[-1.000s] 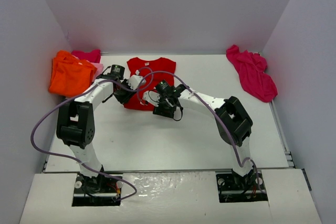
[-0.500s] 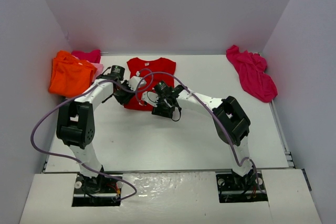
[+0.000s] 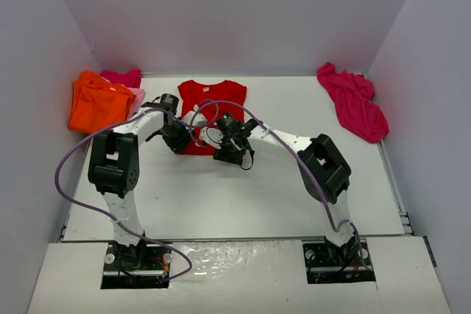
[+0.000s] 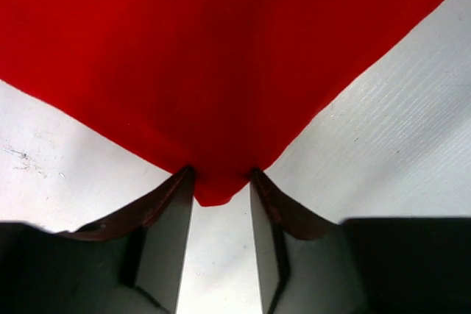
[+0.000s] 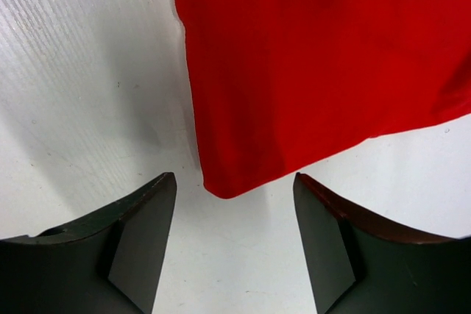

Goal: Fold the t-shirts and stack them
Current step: Grab one side of the 2/3 rectangular tshirt with both arms

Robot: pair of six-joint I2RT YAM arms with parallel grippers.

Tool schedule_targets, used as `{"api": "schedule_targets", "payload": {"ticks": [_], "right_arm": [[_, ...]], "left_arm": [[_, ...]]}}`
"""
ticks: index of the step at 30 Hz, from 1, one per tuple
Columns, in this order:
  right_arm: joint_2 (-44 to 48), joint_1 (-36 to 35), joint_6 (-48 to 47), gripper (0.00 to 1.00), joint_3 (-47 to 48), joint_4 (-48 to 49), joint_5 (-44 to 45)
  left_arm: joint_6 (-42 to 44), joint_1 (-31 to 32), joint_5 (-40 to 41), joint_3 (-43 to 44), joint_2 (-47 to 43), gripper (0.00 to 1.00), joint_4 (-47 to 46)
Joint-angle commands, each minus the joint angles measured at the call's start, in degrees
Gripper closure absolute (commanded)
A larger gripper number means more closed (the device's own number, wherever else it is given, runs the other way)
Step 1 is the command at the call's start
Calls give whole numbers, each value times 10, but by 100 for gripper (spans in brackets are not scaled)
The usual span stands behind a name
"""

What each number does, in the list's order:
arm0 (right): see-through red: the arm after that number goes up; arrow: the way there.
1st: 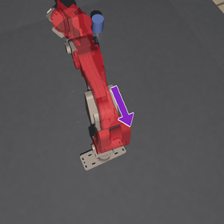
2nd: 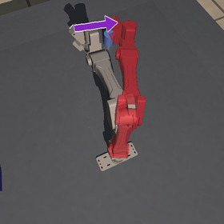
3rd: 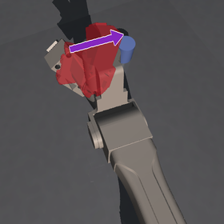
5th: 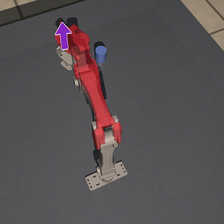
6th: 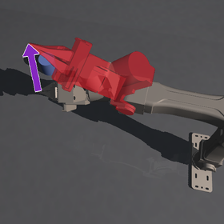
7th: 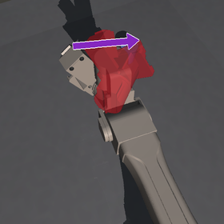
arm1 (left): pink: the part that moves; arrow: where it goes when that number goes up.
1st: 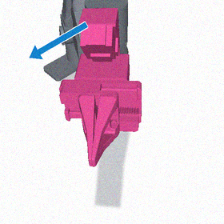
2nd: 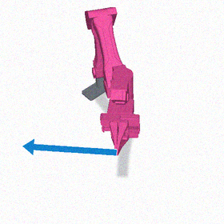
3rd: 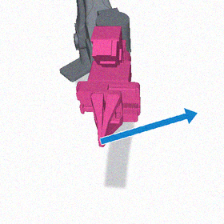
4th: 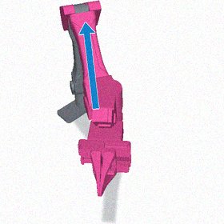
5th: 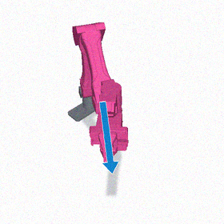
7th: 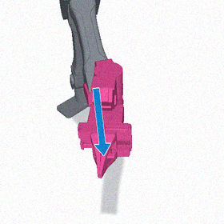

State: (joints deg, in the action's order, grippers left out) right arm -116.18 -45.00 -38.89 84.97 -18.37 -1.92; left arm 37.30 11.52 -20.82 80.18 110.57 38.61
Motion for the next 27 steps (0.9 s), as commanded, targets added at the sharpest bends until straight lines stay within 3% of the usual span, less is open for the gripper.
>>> {"api": "schedule_targets", "payload": {"ticks": [1,9,19,21,23,27], "right_arm": [[-9,3,4,37,-3,18,17],[-16,3,4,37,-1,19,17],[-22,2,6,37,1,23,32],[-23,1,7,37,5,22,34],[-24,2,6,37,4,23,36],[-28,2,8,39,1,27,50]], "left_arm": [[1,-3,-7,25,-31,62,7],[-5,-5,18,23,-37,49,13],[-16,-13,-3,48,3,43,50],[-20,-13,-40,65,22,54,74],[-22,-13,-56,80,45,78,94],[-23,-12,-70,99,63,99,109]]}}
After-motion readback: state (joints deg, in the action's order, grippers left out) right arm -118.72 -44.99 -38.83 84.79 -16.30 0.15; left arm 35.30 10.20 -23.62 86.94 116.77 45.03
